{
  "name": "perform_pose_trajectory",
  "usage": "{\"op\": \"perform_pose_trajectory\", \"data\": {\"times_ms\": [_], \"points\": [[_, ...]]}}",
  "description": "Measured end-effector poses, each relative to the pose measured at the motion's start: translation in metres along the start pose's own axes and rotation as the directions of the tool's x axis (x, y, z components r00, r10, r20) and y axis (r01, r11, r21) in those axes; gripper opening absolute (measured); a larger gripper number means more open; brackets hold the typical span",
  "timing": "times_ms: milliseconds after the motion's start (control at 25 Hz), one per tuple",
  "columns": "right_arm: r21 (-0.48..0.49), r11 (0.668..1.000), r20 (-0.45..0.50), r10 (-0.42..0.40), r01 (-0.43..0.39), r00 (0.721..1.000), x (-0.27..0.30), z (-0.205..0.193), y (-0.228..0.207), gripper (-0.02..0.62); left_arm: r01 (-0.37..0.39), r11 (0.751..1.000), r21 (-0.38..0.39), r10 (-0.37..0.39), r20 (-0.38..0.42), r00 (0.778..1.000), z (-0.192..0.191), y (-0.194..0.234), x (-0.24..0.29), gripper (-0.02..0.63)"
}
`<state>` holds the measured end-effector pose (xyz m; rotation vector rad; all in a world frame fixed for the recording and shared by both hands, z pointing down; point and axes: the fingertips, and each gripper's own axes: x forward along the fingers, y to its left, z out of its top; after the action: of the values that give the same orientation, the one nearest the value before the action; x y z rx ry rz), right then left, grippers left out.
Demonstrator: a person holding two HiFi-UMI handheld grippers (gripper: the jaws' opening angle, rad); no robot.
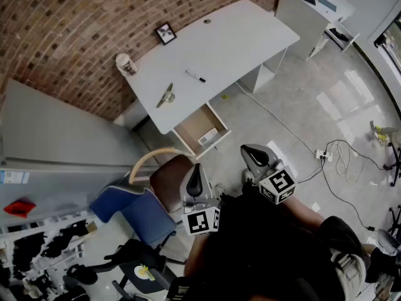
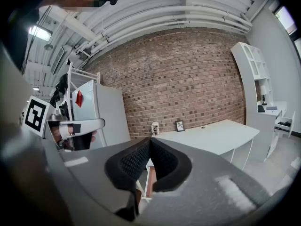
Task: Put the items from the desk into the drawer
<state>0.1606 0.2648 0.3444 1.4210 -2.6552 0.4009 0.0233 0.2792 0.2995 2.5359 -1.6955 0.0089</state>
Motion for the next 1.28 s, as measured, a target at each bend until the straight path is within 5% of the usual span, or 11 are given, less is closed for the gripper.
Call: {"op": "perform_pose_trajectory", "data": {"times_ms": [480, 600, 1280], "points": [[0.000, 1.000, 0.047, 0.004, -0.004, 0.999, 0.005, 0.007, 0.005, 0.007, 0.006, 1.000, -0.002, -0.006, 0.005, 1.000, 0.000, 0.006, -0.001, 0.015], [0.011, 1.000, 0.043, 0.019, -0.020, 0.999, 0.010, 0.007, 0.009, 0.155, 0.008, 1.000, -0.002, -0.008, 0.000, 1.000, 0.000, 0.009, -0.002, 0.015], [-0.004, 0.999, 0.010, -0.031, 0.032, 0.999, 0.034, -0.005, 0.041, 0.155, 0.069, 0.998, -0.015, -0.069, -0.023, 0.997, -0.009, 0.045, -0.026, 0.015]]}}
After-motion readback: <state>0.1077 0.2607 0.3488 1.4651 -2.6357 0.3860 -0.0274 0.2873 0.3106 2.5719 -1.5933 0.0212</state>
